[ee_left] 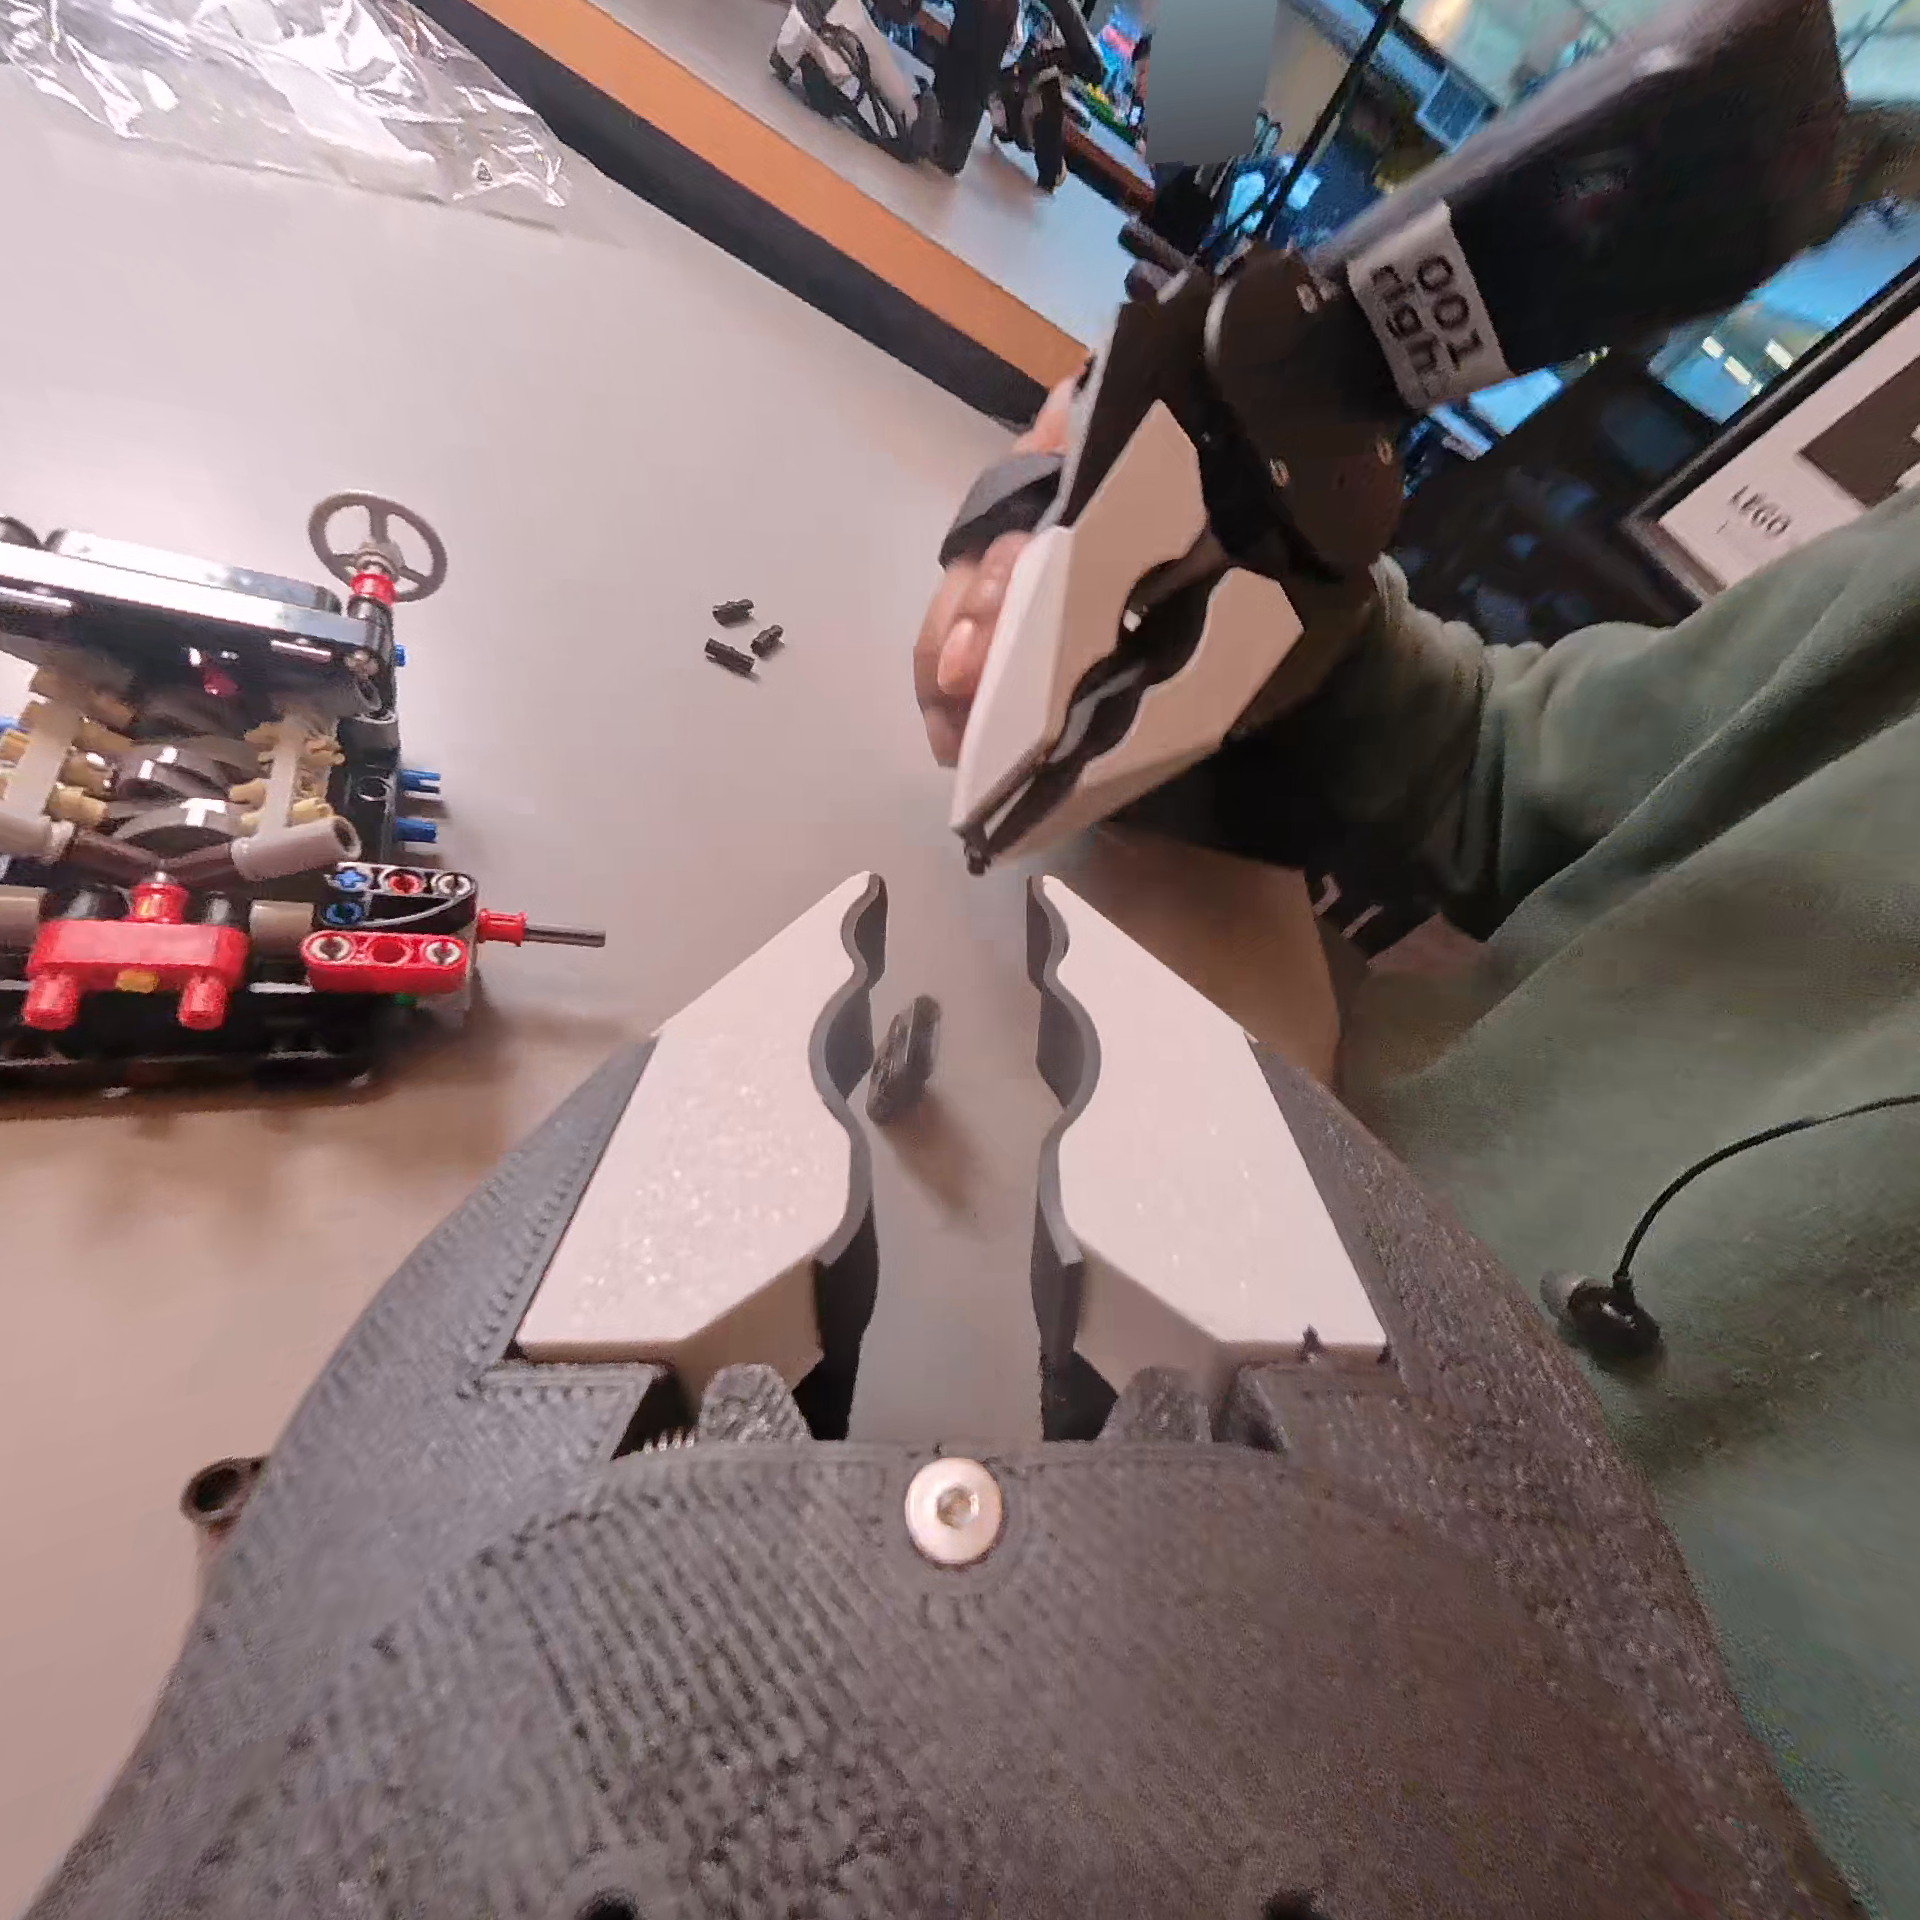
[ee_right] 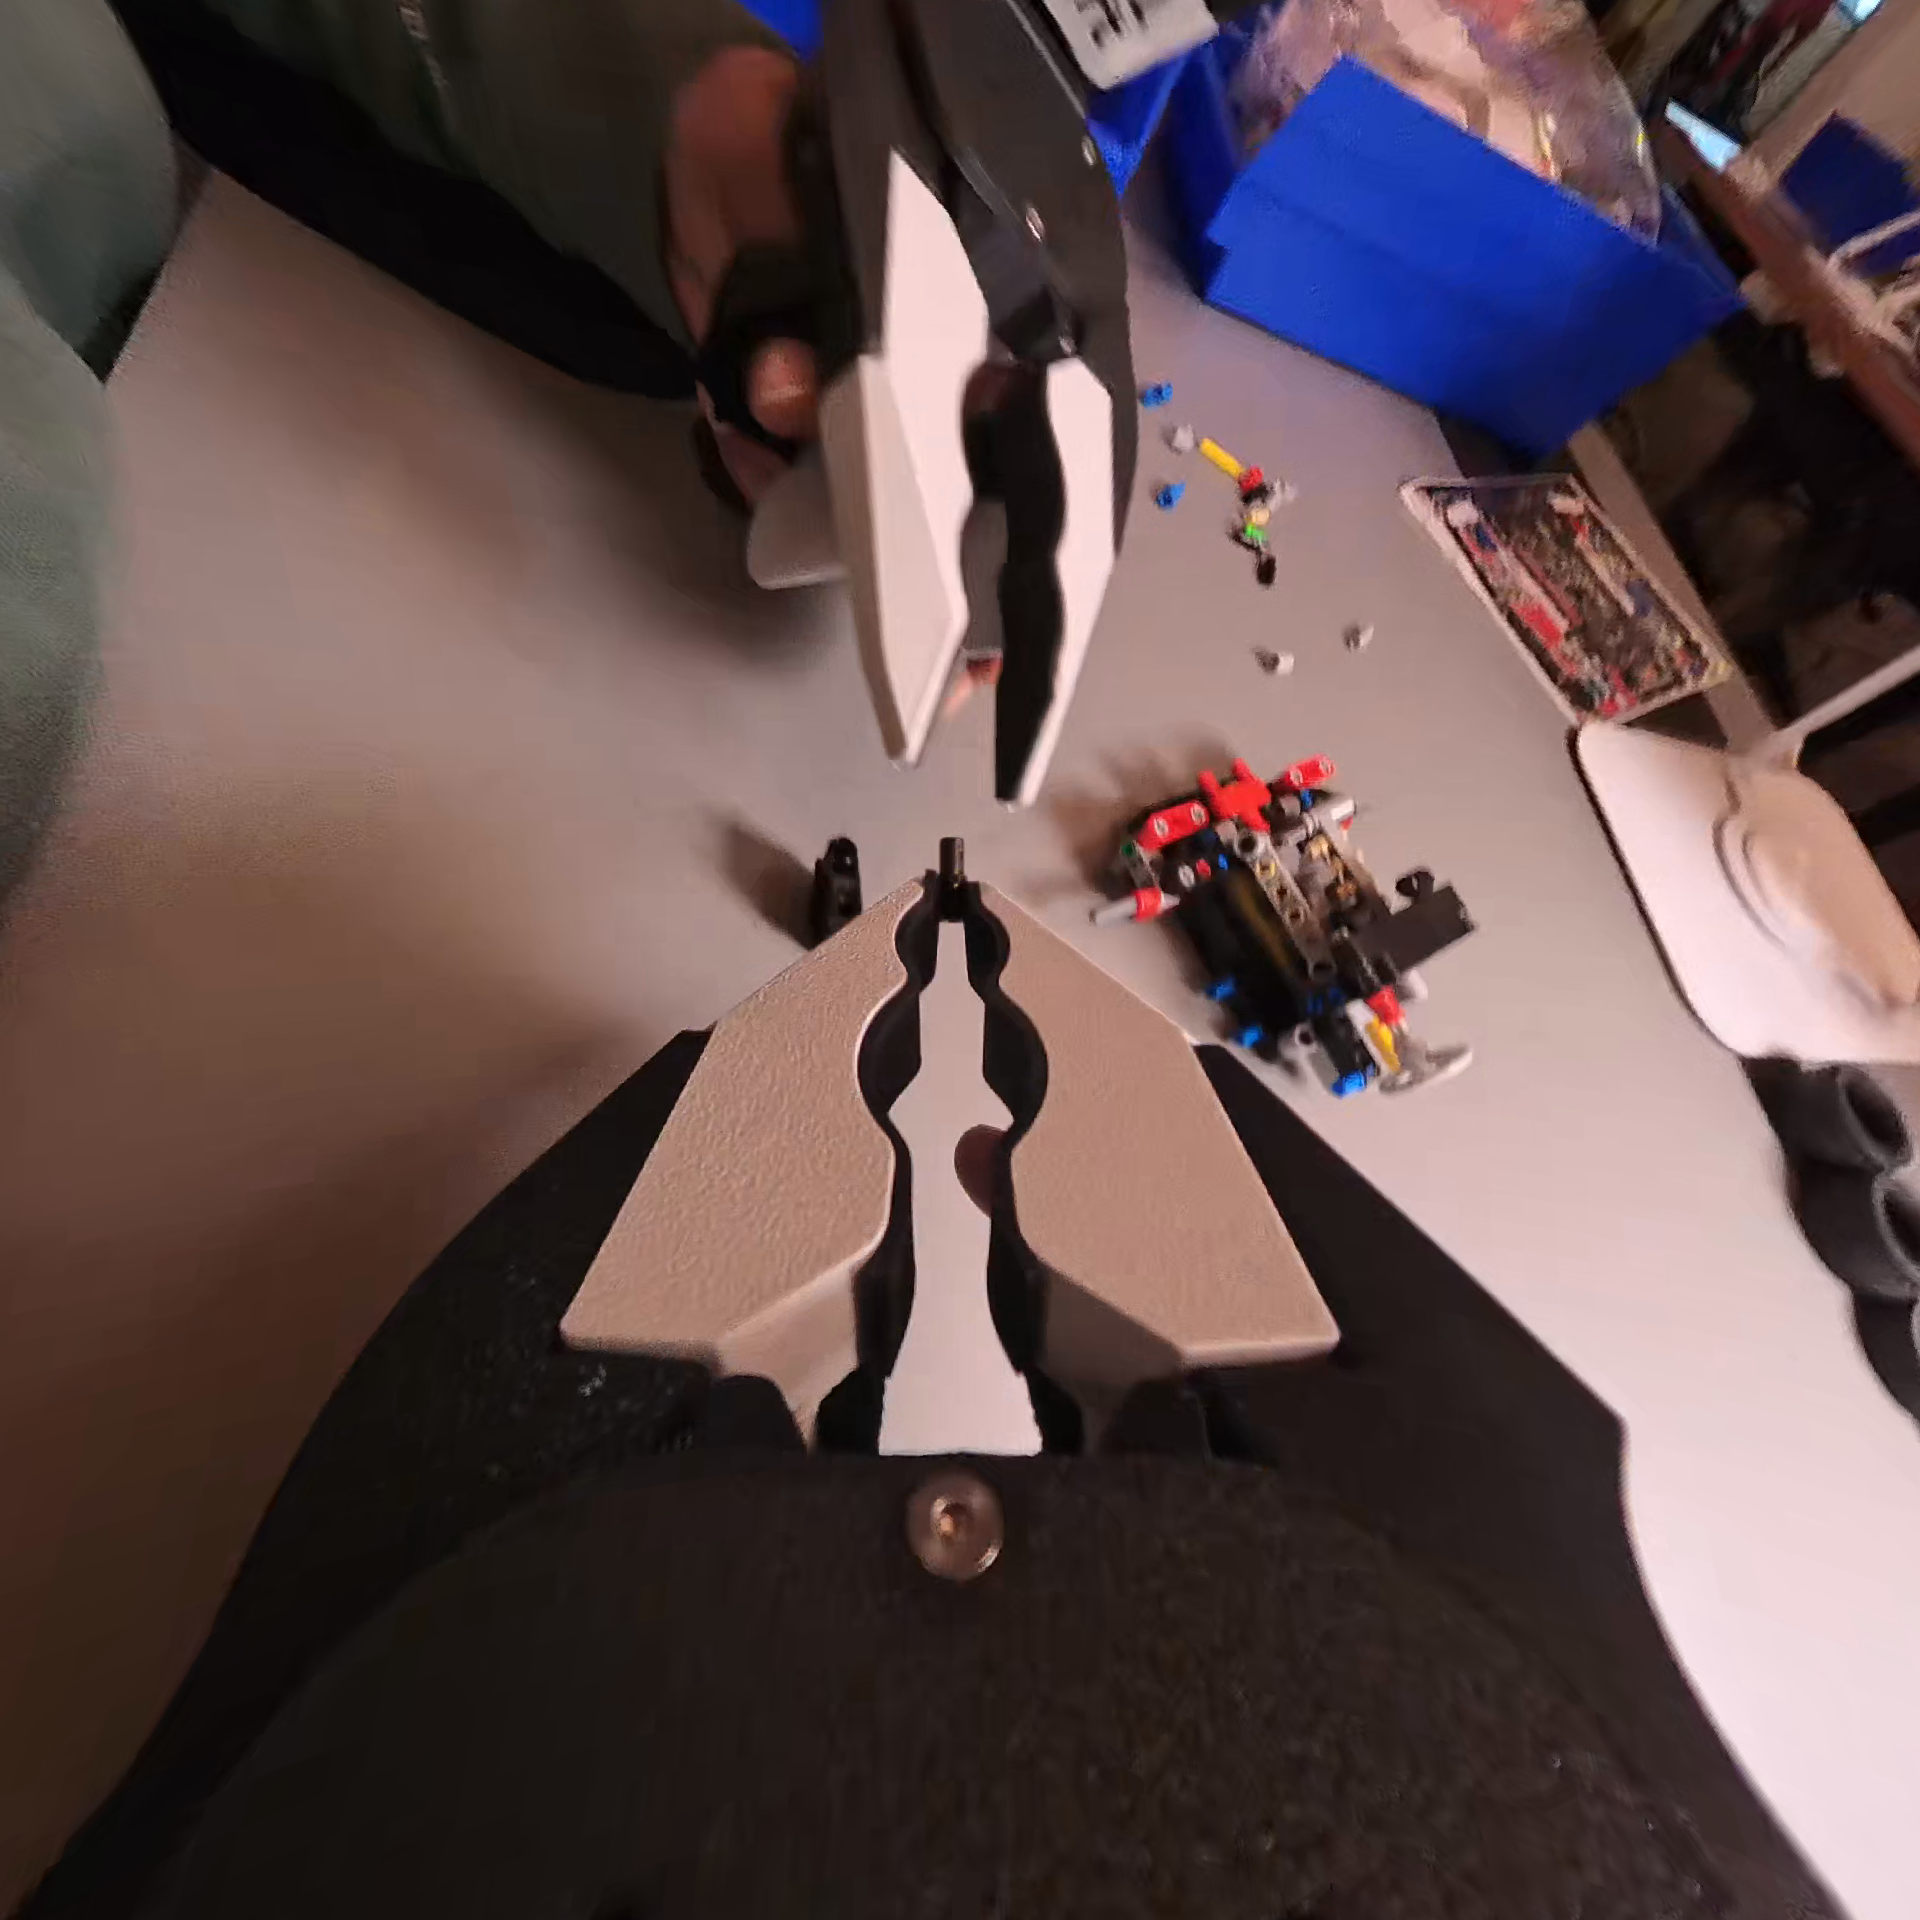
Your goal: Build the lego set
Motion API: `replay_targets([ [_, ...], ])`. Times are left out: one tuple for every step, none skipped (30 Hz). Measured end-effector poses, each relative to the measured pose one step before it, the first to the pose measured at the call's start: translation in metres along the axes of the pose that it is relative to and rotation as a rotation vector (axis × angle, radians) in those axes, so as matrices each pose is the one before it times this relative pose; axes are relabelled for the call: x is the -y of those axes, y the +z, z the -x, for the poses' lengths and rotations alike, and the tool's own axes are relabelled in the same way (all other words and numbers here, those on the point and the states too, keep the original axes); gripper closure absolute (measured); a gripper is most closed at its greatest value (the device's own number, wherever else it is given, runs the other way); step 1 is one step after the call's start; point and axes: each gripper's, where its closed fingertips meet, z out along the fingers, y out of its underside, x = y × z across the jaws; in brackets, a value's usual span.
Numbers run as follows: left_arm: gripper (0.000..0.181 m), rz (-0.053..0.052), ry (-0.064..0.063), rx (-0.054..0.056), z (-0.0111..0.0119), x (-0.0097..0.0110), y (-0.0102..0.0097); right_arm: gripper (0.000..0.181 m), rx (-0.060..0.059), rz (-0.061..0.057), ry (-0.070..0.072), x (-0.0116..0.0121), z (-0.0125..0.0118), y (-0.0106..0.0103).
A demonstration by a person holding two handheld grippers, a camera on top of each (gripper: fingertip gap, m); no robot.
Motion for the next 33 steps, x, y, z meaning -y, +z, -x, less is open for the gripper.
replay_targets([
  [0.156,-0.005,-0.0211,-0.0117,-0.00072,0.00016,-0.00028,0.178,-0.0087,-0.0085,-0.0219,0.00534,0.00163,0.00352],
  [0.157,0.0004,-0.0174,-0.0142,-0.00145,-0.00074,-0.00016,0.178,-0.0047,-0.004,-0.0175,0.0034,0.00158,0.00265],
  [0.159,0.0009,-0.0121,-0.0063,-0.00057,-0.0006,0.00003,0.178,-0.0031,-0.0002,-0.0126,0.00205,0.00128,0.00208],
  [0.163,0.0053,-0.0042,0.0008,0.00022,-0.00117,0.00019,0.178,-0.0019,-0.003,-0.0083,0.00174,0.00101,0.00164],
  [0.166,0.0071,0.0015,-0.0034,-0.00072,-0.00115,0.00045,0.178,0.0044,-0.0021,-0.0038,0.00106,0.00154,0.00124],
  [0.17,0.0064,0.0016,-0.0078,-0.00139,-0.00102,0.00034,0.178,-0.0014,0.0014,-0.0023,0.00014,0.00034,0.0007],
  [0.173,0.0061,0.0006,-0.0047,-0.00091,-0.001,0.00043,0.178,-0.0065,-0.003,-0.0033,0.00046,-0.00073,-0.00008],
  [0.175,0.0027,-0.0008,-0.0049,-0.00066,-0.00044,0.00021,0.178,-0.0004,-0.0029,0.0018,0.00013,-0.0003,-0.00057],
  [0.178,-0.0006,-0.0032,-0.0093,-0.00131,-0.00002,0.00004,0.178,-0.0014,-0.0061,0.0062,0.00039,-0.00064,-0.00086],
  [0.178,-0.0052,-0.0079,-0.0111,-0.00117,0.00067,-0.00016,0.178,0.0016,-0.012,0.0055,0.00133,-0.0001,-0.00087],
  [0.178,-0.0072,-0.0121,-0.0135,-0.00125,0.00109,-0.00041,0.178,0.0015,-0.0133,0.0074,0.00135,-0.00019,-0.00093],
  [0.178,-0.0087,-0.0139,-0.0157,-0.00154,0.0013,-0.00082,0.178,0.0031,-0.0163,0.0109,0.00176,-0.0003,-0.00076],
  [0.178,-0.0108,-0.014,-0.0172,-0.00185,0.0017,-0.00118,0.178,0.0041,-0.021,0.015,0.00247,-0.00041,-0.00069],
  [0.178,-0.0123,-0.0129,-0.0207,-0.00254,0.00183,-0.00147,0.178,0.0058,-0.0268,0.0189,0.00318,-0.0004,-0.00073],
  [0.179,-0.0118,-0.0123,-0.0241,-0.00309,0.00173,-0.00158,0.178,0.0094,-0.0305,0.0219,0.00389,0.0001,-0.00073],
  [0.179,-0.0158,-0.0141,-0.0269,-0.00332,0.0023,-0.00164,0.178,0.0069,-0.0338,0.0235,0.0043,-0.00006,-0.0008],
  [0.179,-0.017,-0.0166,-0.034,-0.00431,0.00253,-0.00131,0.178,0.0076,-0.0394,0.0244,0.00508,0.00008,-0.00122],
  [0.179,-0.0172,-0.0182,-0.0378,-0.00468,0.00261,-0.00092,0.178,0.0102,-0.0414,0.0275,0.00559,0.00052,-0.00132],
  [0.179,-0.0164,-0.019,-0.036,-0.00436,0.00225,-0.00029,0.178,0.0079,-0.0376,0.0258,0.00527,0.00061,-0.00137],
  [0.179,-0.0125,-0.0153,-0.0336,-0.00428,0.00149,0.00058,0.178,0.0083,-0.0307,0.0192,0.00444,0.00099,-0.00105],
  [0.179,-0.0095,-0.0084,-0.0282,-0.00386,0.00088,0.00097,0.177,0.0076,-0.0238,0.0134,0.00368,0.00148,-0.00064],
  [0.179,-0.0083,-0.0037,-0.0209,-0.00318,0.00089,0.00079,0.177,0.0039,-0.0208,0.0077,0.00339,0.00104,-0.00086],
  [0.179,-0.0081,-0.0008,-0.0146,-0.00273,0.00097,0.00039,0.177,0.0024,-0.0159,0.0052,0.0028,0.0008,-0.00101],
  [0.179,-0.0041,0.0025,-0.0092,-0.00212,0.0006,0.00033,0.177,0.0031,-0.0119,0.0052,0.00233,0.00074,-0.0007],
  [0.179,-0.0011,0.0051,-0.0044,-0.00164,0.00022,0.00029,0.177,0.0029,-0.0078,0.0014,0.00175,0.00076,-0.00016],
  [0.179,-0.0009,0.006,0.0008,-0.00075,0.00017,0.00008,0.177,0.001,-0.0036,-0.0021,0.00093,0.00036,-0.00005],
  [0.179,-0.0012,0.0037,0.0017,-0.00033,0.00013,-0.00016,0.177,-0.0014,-0.0004,-0.0021,0.00032,-0.00007,0.00004],
  [0.179,0.0011,0.0005,-0.0021,-0.00051,-0.00025,0.00007,0.176,0.0006,-0.0011,0.0002,0.00016,0.0,0.00026],
  [0.179,0.0003,0.0008,-0.0024,-0.00048,-0.00024,0.00021,0.175,0.003,-0.0023,0.0016,0.00031,0.0004,0.00021],
  [0.179,-0.0013,0.0005,-0.0002,-0.00012,0.00008,-0.00006,0.174,-0.0001,-0.0026,0.0013,0.00042,-0.00012,0.00009],
  [0.179,-0.0005,0.0005,0.0017,0.00037,0.00018,-0.00013,0.175,-0.0022,0.0002,-0.0015,-0.00002,-0.00023,-0.00015],
  [0.179,-0.0001,-0.0007,-0.0001,0.00003,0.00009,-0.00006,0.175,-0.0021,0.0003,-0.003,0.00013,-0.00012,0.00004],
  [0.179,0.0,-0.0026,-0.0023,-0.00016,-0.0001,0.00003,0.176,0.0017,0.0001,-0.0025,0.00021,0.00062,0.00014],
])
